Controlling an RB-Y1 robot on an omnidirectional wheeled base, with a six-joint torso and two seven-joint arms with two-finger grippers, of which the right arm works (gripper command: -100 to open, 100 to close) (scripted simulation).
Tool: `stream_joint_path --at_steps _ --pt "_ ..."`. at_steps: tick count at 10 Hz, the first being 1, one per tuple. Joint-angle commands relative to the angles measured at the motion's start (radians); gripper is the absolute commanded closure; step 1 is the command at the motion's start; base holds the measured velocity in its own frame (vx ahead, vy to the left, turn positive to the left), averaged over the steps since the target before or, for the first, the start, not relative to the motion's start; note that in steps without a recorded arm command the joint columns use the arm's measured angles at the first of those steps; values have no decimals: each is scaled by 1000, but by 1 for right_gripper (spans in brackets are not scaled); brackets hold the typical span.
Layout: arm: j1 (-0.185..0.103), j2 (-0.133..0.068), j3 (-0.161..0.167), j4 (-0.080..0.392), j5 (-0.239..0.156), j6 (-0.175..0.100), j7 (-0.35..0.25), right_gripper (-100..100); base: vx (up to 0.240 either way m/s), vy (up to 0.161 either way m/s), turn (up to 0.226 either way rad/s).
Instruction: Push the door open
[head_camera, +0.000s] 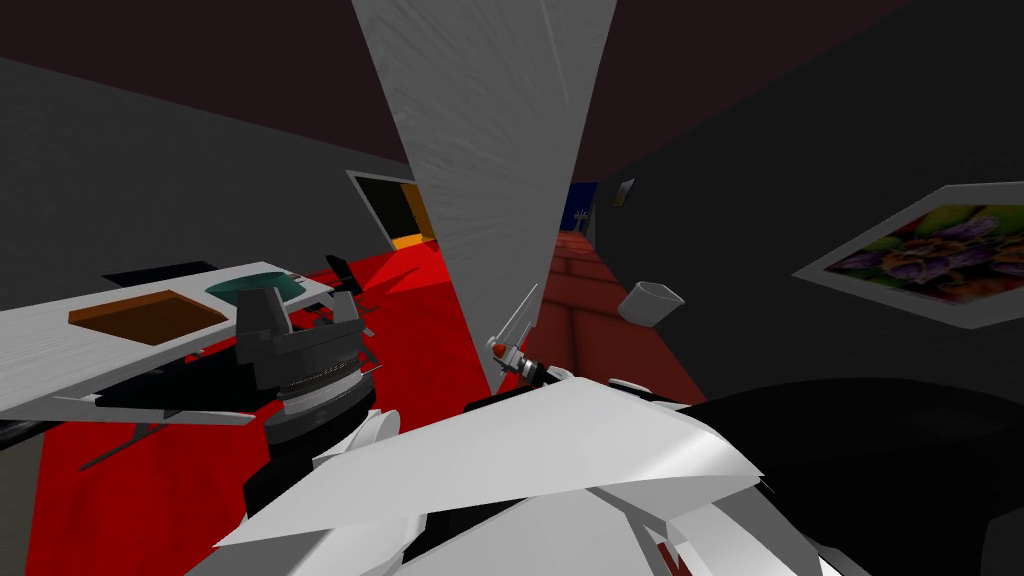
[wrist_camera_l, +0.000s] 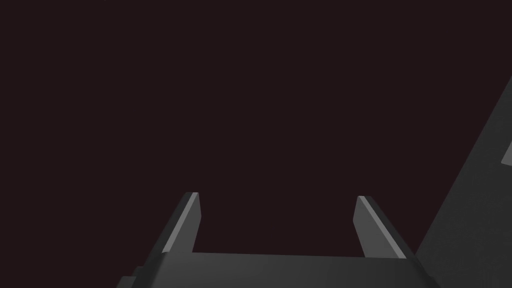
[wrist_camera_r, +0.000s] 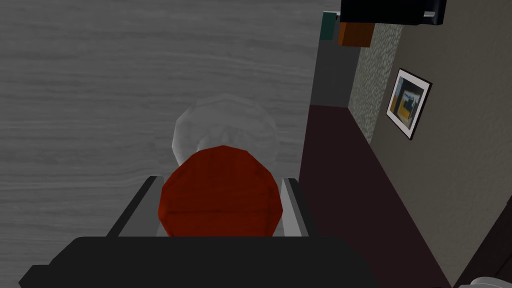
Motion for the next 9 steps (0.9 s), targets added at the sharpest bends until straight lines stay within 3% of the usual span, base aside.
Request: stream_joint_path --at_steps 1,9 --pt "-1 0 -2 -1 -1 -3 0 100 0 0 0" --pt "-6 13 16 6 -41 0 -218 100 20 22 -21"
